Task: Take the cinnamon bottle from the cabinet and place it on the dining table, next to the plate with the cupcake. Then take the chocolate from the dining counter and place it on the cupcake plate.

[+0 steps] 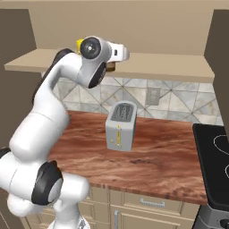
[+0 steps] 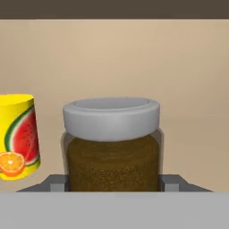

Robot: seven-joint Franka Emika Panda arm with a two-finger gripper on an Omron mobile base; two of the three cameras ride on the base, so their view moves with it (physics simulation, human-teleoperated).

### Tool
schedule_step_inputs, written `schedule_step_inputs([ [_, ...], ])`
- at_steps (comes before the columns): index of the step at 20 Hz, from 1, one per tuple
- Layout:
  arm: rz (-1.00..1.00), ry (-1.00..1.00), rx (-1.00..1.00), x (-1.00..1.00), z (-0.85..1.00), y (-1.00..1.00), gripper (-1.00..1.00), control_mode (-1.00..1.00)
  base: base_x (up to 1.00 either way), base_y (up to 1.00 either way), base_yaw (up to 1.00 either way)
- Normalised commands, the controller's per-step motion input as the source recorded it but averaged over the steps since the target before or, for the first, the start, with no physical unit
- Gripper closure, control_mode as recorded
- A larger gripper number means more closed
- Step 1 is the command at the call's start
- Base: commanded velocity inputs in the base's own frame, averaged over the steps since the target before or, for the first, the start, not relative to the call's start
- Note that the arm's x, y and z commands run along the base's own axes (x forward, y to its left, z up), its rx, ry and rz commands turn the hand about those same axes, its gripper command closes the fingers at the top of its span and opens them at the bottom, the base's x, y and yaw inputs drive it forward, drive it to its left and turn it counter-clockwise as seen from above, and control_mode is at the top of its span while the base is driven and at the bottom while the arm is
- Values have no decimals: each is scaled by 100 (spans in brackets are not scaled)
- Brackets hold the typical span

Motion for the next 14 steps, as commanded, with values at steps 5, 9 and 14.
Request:
schedule_step_inputs([
  [5, 14, -7, 0, -100, 2, 16, 100, -100, 0, 0, 0],
  [9, 11, -6, 0, -99, 0, 6, 100, -100, 0, 0, 0],
  [14, 1, -5, 0, -93, 0, 0, 100, -100, 0, 0, 0],
])
